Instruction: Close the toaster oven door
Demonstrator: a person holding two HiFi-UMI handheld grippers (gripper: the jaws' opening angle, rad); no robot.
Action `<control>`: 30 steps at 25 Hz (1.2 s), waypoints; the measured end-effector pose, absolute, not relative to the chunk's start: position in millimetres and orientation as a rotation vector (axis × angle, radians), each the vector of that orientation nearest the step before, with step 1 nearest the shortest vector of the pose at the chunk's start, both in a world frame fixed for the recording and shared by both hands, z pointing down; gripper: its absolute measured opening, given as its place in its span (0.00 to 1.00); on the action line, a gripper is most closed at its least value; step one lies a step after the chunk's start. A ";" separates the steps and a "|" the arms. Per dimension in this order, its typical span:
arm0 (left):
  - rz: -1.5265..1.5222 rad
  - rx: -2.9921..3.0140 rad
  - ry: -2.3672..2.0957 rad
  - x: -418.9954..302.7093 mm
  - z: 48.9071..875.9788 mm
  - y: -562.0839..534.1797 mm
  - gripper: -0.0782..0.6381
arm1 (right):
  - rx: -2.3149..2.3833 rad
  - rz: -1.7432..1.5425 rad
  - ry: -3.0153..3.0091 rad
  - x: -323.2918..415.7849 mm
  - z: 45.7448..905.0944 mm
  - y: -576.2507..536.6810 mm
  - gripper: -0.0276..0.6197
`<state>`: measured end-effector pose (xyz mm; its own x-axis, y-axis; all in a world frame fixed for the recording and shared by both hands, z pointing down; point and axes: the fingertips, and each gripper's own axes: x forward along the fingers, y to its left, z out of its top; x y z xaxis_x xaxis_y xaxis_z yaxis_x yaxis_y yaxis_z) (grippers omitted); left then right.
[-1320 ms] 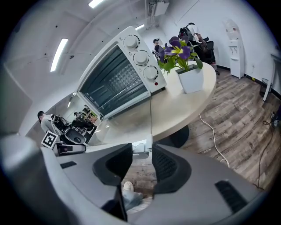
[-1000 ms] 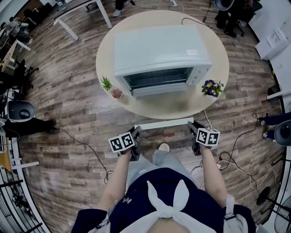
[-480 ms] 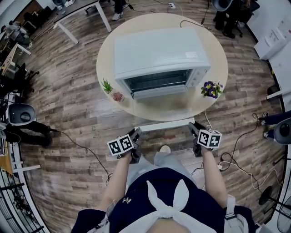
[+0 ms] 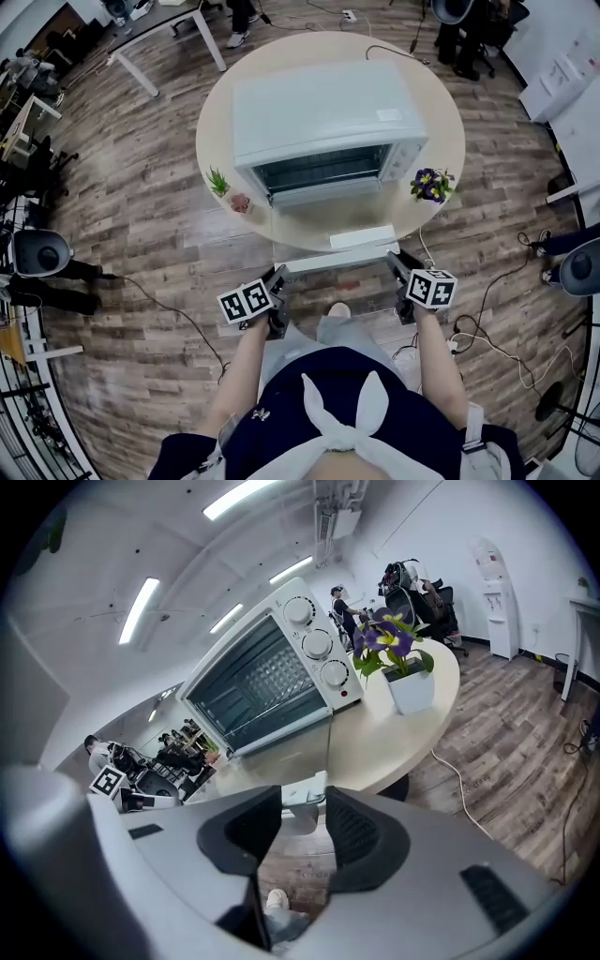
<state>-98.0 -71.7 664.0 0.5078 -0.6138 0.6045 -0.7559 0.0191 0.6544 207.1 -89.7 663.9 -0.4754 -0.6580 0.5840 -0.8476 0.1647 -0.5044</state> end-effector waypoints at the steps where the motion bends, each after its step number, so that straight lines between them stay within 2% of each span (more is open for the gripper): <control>1: 0.161 1.678 -1.180 -98.0 661.8 -72.1 0.30 | 1.467 1.203 -2.223 207.1 661.8 -90.0 0.28; 7: 0.134 1.688 -1.178 -97.4 654.6 -74.7 0.30 | 1.522 1.132 -2.263 211.3 651.5 -90.1 0.26; 23: 0.067 1.707 -1.189 -99.2 630.7 -81.4 0.30 | 1.455 1.034 -2.258 197.4 656.3 -86.2 0.28; 28: 0.051 1.710 -1.194 -99.7 627.0 -81.6 0.30 | 1.449 1.003 -2.257 193.0 655.6 -91.8 0.25; 30: 0.046 1.709 -1.197 -99.7 625.7 -81.9 0.30 | 1.442 0.982 -2.254 191.7 654.6 -94.6 0.21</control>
